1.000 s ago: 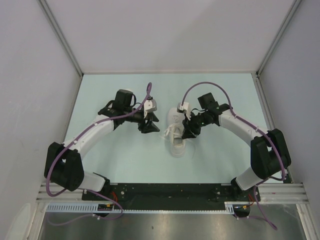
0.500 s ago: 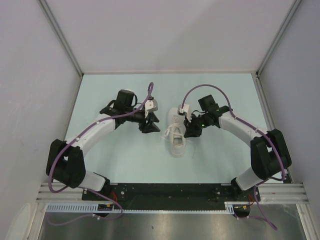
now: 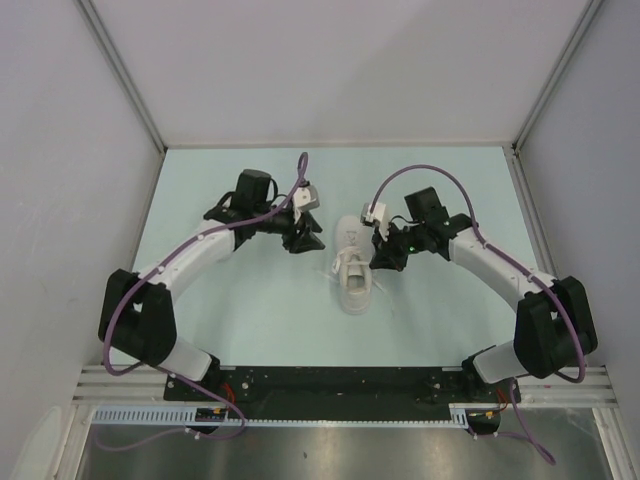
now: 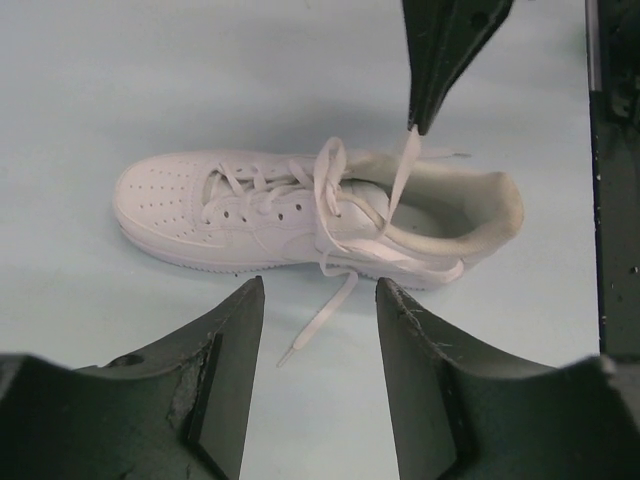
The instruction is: Tie the shoes
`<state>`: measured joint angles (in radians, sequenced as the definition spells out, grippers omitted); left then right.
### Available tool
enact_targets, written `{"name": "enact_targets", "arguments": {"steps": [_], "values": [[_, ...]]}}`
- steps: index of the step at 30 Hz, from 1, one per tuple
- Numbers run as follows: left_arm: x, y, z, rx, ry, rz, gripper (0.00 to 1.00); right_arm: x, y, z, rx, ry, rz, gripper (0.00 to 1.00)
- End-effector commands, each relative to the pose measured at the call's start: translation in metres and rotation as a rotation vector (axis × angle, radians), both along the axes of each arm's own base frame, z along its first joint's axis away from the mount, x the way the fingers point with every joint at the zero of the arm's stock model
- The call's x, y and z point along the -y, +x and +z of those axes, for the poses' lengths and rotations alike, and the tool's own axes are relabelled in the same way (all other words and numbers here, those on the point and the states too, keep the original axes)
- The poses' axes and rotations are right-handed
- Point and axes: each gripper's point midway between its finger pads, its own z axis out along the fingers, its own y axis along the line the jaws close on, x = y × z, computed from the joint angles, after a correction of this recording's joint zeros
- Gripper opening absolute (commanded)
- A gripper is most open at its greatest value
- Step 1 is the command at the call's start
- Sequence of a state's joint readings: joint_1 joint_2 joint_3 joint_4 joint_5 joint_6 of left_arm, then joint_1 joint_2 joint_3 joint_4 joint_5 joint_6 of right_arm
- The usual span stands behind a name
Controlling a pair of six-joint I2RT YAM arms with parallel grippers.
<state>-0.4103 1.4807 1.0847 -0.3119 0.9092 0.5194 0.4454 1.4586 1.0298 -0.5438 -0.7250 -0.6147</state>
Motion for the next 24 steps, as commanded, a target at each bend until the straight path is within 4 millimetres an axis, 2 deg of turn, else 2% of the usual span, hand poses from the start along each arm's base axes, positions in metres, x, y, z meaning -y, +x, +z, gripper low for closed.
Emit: {"name": "enact_targets", "arguments": {"steps": [1,5,15,24], "values": [[0.017,0.022,0.031,0.039,-0.067,0.004,0.49,-0.01,0.001,0.029,0.054,0.082,0.002,0.0],[0.031,0.024,0.028,0.005,-0.065,-0.022,0.42,-0.014,0.001,0.032,0.055,0.092,-0.005,0.0],[0.054,0.008,-0.001,-0.135,-0.033,-0.088,0.4,-0.015,0.001,0.032,0.052,0.089,-0.009,0.0],[0.062,0.016,-0.023,-0.214,-0.004,-0.059,0.35,-0.019,0.0,0.029,0.049,0.087,0.004,0.0]]}}
